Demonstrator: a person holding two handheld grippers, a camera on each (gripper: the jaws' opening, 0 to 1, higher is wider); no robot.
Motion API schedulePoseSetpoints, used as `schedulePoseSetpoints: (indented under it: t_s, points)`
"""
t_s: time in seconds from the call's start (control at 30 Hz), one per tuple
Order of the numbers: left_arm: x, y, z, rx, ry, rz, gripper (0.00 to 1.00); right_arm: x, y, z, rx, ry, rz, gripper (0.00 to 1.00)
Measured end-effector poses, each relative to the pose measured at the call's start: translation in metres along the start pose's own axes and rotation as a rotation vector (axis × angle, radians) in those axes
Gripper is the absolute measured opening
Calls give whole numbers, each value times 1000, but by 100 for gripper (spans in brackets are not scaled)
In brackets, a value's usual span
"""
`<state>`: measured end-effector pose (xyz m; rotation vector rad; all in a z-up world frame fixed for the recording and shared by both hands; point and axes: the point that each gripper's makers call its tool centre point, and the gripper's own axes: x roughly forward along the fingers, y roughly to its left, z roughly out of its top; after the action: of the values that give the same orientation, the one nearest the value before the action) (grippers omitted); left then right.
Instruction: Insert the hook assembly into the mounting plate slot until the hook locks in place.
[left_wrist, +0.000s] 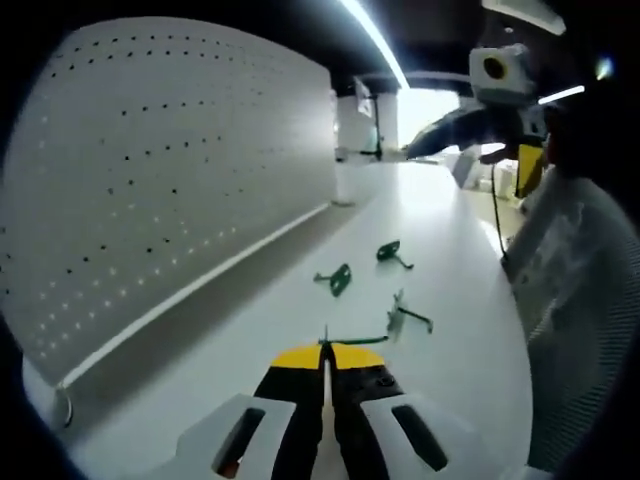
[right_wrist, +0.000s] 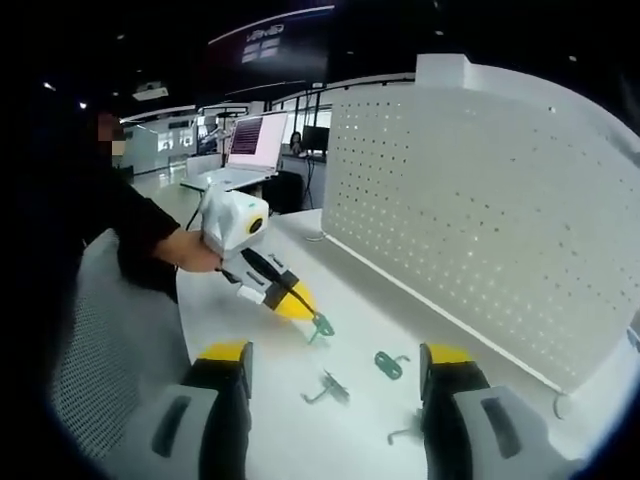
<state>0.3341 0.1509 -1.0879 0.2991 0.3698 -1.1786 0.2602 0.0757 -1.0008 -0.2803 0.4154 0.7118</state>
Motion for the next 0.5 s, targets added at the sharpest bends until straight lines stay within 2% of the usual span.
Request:
schedulePoseSetpoints:
  t_s: [0.1,0.27,0.5]
  points:
    - [-5,3,9,-15,-6,14,1,4,5,4,-11,-12,14,65]
    - [-11,4,17,-36,16,34,1,9,11,9,-59,-20,23,62]
    - [-18,-4,38,-39,34,34,1,11,13,13,-115,-30,29,54]
